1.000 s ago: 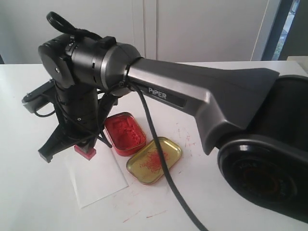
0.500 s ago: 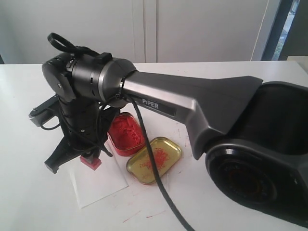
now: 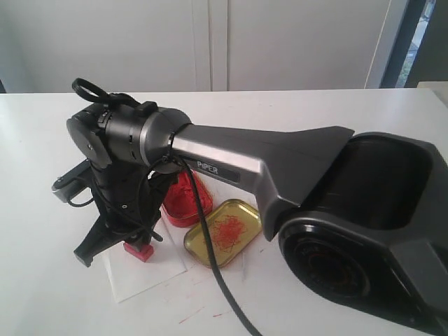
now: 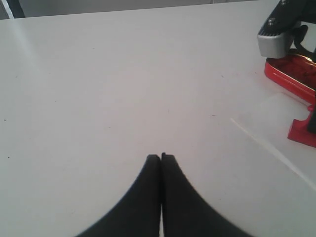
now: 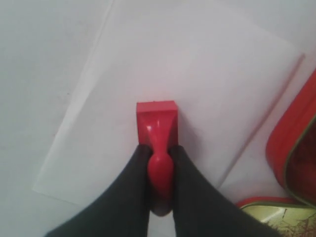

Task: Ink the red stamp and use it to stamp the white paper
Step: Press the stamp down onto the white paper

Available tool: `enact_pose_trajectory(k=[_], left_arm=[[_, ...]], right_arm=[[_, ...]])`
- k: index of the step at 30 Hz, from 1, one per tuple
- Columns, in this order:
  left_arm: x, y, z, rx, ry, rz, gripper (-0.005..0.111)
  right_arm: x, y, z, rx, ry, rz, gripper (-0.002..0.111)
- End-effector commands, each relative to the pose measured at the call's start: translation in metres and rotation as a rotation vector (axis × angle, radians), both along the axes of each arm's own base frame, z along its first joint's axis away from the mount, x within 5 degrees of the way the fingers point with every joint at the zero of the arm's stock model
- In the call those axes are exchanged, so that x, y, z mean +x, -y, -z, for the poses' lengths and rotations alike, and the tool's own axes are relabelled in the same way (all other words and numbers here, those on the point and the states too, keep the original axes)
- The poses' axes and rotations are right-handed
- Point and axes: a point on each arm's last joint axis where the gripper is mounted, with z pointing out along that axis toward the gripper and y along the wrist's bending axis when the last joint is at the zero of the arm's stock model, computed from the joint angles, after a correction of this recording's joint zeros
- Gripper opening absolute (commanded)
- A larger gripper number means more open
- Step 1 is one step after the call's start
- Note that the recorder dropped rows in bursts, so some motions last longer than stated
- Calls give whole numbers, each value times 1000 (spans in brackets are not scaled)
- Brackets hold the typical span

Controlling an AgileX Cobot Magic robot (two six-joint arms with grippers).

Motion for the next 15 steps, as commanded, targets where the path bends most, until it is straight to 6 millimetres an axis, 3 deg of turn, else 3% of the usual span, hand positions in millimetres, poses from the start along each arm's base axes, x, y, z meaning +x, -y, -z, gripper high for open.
enact_pose_trajectory(k=[1,11,15], left_arm=[[0,0,-1,-8,-2,-5,0],[0,0,-1,-8,-2,-5,0],[0,0,-1,-8,-2,-5,0]], right_arm=[[1,0,30,-50,-43,4,0],[0,0,34,-51,-54,6,0],[2,0,24,-41,-30,3,0]])
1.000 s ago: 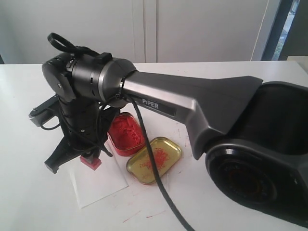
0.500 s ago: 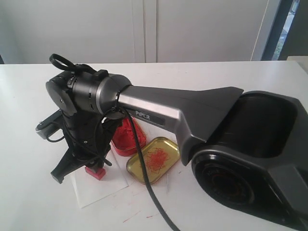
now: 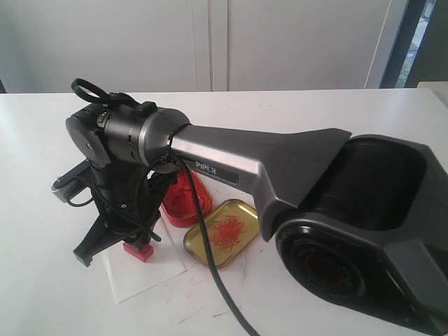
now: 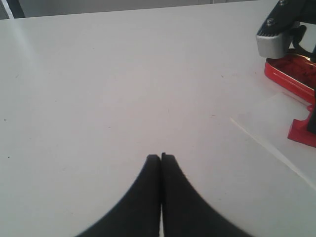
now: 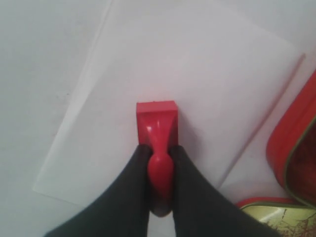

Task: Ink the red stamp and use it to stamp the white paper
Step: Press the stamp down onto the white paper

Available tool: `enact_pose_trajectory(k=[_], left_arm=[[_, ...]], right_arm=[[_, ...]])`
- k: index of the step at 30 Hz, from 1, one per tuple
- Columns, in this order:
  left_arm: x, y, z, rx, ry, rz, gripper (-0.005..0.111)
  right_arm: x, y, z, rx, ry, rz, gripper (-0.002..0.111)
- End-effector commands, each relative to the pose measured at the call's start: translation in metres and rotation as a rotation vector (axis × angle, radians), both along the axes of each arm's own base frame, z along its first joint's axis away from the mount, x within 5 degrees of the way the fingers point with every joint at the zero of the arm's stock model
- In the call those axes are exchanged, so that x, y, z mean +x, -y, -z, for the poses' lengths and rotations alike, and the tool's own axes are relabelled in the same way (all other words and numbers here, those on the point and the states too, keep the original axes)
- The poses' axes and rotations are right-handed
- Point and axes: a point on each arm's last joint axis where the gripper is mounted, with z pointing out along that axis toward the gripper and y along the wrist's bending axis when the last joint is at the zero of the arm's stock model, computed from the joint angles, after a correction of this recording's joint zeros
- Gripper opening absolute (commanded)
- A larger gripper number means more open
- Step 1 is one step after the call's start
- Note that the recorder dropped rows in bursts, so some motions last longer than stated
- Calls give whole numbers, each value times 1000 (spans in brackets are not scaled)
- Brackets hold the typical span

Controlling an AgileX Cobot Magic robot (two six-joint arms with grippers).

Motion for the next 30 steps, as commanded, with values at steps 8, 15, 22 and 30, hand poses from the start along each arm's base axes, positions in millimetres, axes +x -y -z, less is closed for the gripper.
enact_pose_trajectory(k=[8,15,22,30], left_arm=[[0,0,-1,-8,-2,-5,0],[0,0,-1,-8,-2,-5,0],[0,0,-1,-8,-2,-5,0],[0,0,-1,-8,-2,-5,0]], right_arm=[[1,2,5,-11,6,-1,0],[1,2,4,-10,7,-1,0],[1,3,-6,8,20,-1,0],[1,4,-18,22,38,-2,0]])
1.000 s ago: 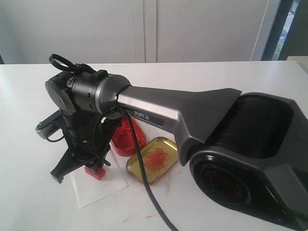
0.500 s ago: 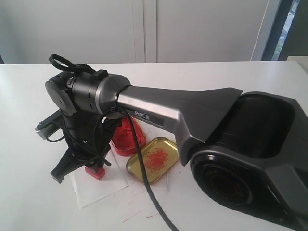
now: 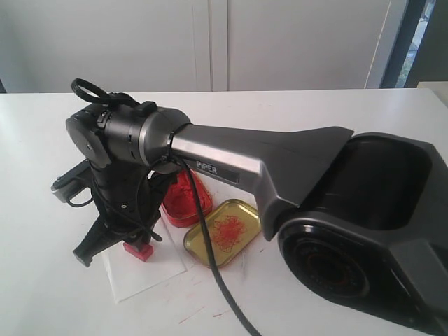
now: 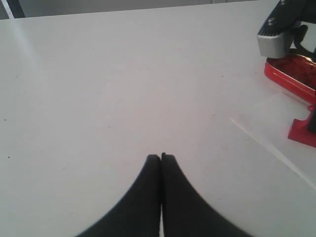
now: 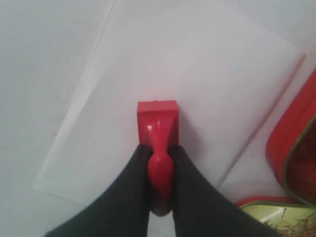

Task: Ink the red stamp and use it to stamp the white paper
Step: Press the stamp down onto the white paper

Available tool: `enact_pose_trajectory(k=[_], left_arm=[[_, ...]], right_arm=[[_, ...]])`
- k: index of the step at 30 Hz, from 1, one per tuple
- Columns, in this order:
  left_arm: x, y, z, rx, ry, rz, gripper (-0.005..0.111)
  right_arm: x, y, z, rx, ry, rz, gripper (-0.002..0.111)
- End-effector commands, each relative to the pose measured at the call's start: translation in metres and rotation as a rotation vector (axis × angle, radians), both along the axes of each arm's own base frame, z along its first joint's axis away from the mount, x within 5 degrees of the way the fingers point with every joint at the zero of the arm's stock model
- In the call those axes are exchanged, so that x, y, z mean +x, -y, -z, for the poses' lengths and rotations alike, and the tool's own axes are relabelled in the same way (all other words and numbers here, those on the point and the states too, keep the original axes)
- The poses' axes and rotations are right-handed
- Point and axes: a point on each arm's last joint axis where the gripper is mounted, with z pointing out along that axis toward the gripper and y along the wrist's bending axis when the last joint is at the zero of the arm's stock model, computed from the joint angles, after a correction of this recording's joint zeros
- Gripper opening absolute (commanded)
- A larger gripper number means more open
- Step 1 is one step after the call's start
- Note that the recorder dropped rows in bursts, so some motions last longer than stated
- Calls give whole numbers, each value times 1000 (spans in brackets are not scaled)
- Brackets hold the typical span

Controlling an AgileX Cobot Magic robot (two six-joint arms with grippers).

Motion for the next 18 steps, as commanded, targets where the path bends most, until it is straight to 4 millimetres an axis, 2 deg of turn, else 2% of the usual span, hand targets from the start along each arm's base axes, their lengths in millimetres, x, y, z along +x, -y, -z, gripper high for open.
enact_pose_trajectory(k=[1,10,14,18], left_arm=[[0,0,-1,-8,-2,-5,0],[0,0,-1,-8,-2,-5,0],[0,0,-1,-8,-2,-5,0],[0,0,-1,-8,-2,-5,0]], right_arm=[[1,3,-12,14,22,0,0],[0,5,-29,37,50,-2,0],[0,5,-30,38,51,-2,0],[1,4,-23,25,42,-2,0]])
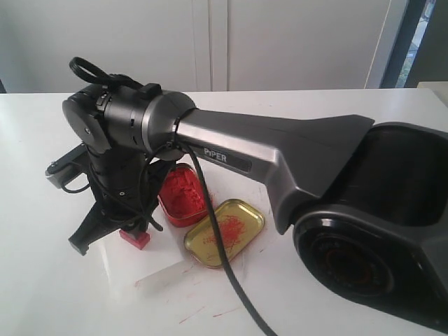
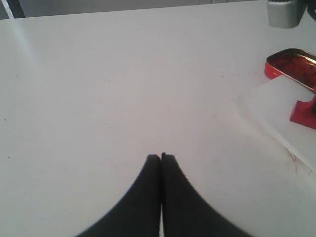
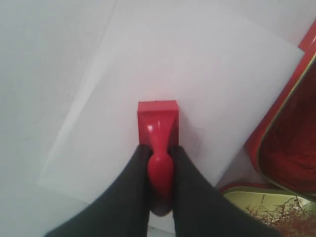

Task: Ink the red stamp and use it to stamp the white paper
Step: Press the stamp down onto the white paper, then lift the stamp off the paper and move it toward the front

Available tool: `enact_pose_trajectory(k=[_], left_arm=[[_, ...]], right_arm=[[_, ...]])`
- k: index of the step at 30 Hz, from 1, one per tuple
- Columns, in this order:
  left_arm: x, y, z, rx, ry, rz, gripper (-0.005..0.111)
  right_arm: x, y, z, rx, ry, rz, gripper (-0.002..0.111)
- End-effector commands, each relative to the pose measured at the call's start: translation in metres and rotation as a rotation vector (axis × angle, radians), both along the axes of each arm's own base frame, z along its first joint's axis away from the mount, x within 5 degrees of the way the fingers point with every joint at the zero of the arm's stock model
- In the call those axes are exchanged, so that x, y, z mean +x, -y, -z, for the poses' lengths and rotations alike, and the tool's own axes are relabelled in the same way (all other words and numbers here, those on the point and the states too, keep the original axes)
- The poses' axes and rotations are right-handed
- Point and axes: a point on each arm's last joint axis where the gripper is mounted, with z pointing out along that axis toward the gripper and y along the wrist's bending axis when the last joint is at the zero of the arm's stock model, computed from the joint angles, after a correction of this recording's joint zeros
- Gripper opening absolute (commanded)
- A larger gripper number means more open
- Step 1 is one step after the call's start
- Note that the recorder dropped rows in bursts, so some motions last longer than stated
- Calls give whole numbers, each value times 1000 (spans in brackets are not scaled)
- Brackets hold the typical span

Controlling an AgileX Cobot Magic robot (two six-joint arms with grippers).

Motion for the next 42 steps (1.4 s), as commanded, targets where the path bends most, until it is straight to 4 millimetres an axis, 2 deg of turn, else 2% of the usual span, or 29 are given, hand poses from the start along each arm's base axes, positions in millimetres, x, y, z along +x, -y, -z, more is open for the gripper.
enact_pose_trajectory(k=[1,7,13,27,30,35,42], left_arm=[[0,0,-1,-8,-2,-5,0],[0,0,-1,-8,-2,-5,0],[0,0,-1,-8,-2,-5,0],[0,0,-1,-8,-2,-5,0],[0,0,-1,-8,-2,-5,0],[0,0,-1,-8,-2,-5,0],[0,0,-1,-8,-2,-5,0]], right_arm=[[2,1,4,-11,0,1,0],[7,4,6,-61,59,-13,0],[-1,-2,7,3,-34,-37,0],[2,1,6,-21,2,-38,0],[0,2,-7,6,9,-36,0],[-2,8,-42,87,24,-21,0],[-6,19,-87,327,-125,-29,0]])
